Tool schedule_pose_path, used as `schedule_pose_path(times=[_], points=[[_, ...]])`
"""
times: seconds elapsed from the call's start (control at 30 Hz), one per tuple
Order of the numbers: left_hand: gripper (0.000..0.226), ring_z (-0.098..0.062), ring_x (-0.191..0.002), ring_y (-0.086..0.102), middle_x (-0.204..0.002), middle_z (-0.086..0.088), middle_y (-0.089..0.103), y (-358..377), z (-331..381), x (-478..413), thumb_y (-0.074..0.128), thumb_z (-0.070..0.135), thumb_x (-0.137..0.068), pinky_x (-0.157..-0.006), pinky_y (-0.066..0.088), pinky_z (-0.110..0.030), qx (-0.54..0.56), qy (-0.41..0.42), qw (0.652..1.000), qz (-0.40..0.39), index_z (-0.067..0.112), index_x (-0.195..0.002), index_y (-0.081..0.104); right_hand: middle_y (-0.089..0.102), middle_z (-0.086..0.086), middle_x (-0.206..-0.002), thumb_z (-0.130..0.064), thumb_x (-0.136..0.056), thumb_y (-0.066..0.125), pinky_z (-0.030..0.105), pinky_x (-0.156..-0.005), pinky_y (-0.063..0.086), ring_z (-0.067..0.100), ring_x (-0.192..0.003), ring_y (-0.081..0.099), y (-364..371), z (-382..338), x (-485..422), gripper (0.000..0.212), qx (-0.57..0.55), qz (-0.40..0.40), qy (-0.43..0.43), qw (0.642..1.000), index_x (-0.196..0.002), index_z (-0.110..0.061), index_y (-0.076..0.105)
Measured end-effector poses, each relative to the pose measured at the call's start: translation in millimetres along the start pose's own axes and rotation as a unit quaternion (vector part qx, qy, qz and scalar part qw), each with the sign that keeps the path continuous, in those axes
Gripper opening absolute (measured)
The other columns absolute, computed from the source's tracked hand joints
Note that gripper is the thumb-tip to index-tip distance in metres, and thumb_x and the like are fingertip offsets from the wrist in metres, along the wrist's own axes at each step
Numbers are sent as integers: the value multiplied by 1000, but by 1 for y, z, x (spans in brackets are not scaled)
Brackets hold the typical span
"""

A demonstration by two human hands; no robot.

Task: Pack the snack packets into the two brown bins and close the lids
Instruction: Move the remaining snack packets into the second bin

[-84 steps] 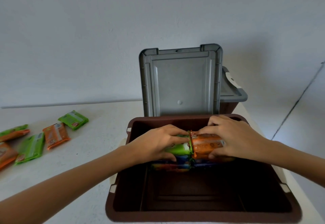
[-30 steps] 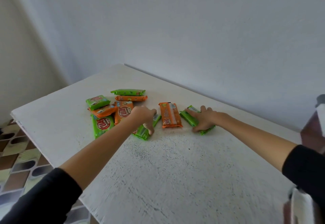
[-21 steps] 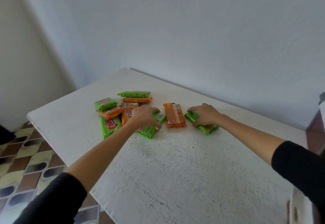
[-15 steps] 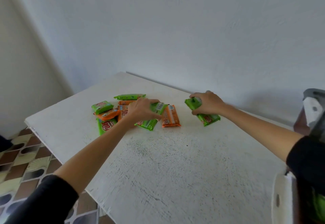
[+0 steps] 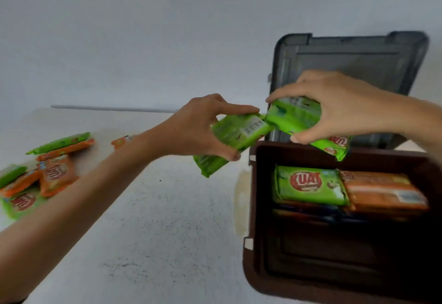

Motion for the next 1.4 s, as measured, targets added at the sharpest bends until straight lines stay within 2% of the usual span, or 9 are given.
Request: schedule_pose_path(times=[0.17, 0.4, 0.47, 0.53, 0.67, 0.9, 1.03, 1.13, 1.4], points=[[77, 2, -92, 47, -111, 19, 48, 56, 48, -7, 69, 52, -53, -72, 45, -18, -51, 96, 990, -88, 59, -123, 40, 38, -15, -103, -61, -47, 62, 38, -74, 50, 6, -90, 48, 33, 34, 81, 76, -19, -59, 38, 997, -117, -62, 31], [64, -17, -80, 59, -101, 7, 63, 93, 69, 10, 67, 52, -39, -49, 8, -9, -270, 192, 942, -53, 39, -102, 65, 24, -22, -106, -51, -56, 73, 25, -82, 42, -1, -97, 29, 87, 57, 141, 80, -52, -163, 2, 985, -123, -56, 27], [63, -15, -88, 57, -108, 10, 60, 105, 81, 10, 70, 51, -45, -43, 20, -12, -256, 200, 940, -102, 41, -106, 61, 24, -21, -111, -47, -63, 73, 23, -83, 40, 1, -104, 31, 96, 60, 145, 79, -36, -190, -15, 981, -127, -53, 28], [64, -10, -111, 44, -125, 15, 44, 120, 94, 0, 69, 48, -63, -64, 44, -26, -235, 182, 941, -163, 44, -123, 47, 29, -15, -122, -44, -68, 71, 25, -85, 42, 7, -115, 35, 102, 60, 143, 79, -10, -207, -29, 978, -132, -50, 25], [72, -13, -122, 33, -136, 9, 34, 151, 99, -20, 66, 43, -75, -88, 40, -30, -278, 175, 914, -240, 37, -137, 31, 29, -4, -130, -40, -78, 67, 31, -87, 40, 16, -122, 34, 111, 58, 138, 82, 70, -229, -56, 969, -140, -42, 15], [45, -22, -114, 47, -131, -4, 34, 173, 105, -22, 50, 34, -92, -81, 46, -35, -352, 212, 879, -243, 17, -130, 35, 42, 3, -131, -19, -80, 62, 35, -87, 43, 22, -120, 41, 125, 45, 135, 65, 125, -222, -75, 964, -136, -14, 29], [46, -20, -111, 50, -129, -1, 36, 173, 101, -23, 48, 44, -91, -81, 47, -35, -334, 210, 887, -242, 19, -129, 39, 59, 8, -105, -13, -59, 77, 32, -54, 50, 24, -92, 59, 129, 45, 133, 58, 135, -170, -70, 974, -113, -7, 54], [45, -19, -114, 50, -134, 1, 35, 173, 97, -24, 48, 41, -92, -84, 45, -33, -309, 217, 890, -257, 22, -132, 41, 35, 7, -135, -13, -86, 55, 32, -71, 44, 25, -116, 45, 135, 44, 133, 56, 157, -204, -57, 965, -135, -11, 29], [63, -26, -128, 36, -152, -6, 16, 182, 89, -20, 48, 22, -95, -104, 38, -40, -349, 236, 839, -345, 31, -147, 15, 37, 11, -133, -35, -84, 61, 35, -86, 45, 25, -115, 47, 132, 46, 134, 66, 182, -252, -22, 950, -134, -7, 30]])
Point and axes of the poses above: each hand's wrist, its own x-axis away from the middle knuckle, its own y-axis out of the palm, z = x × y, the point moved 1 cm from there along -x, towards the middle knuckle
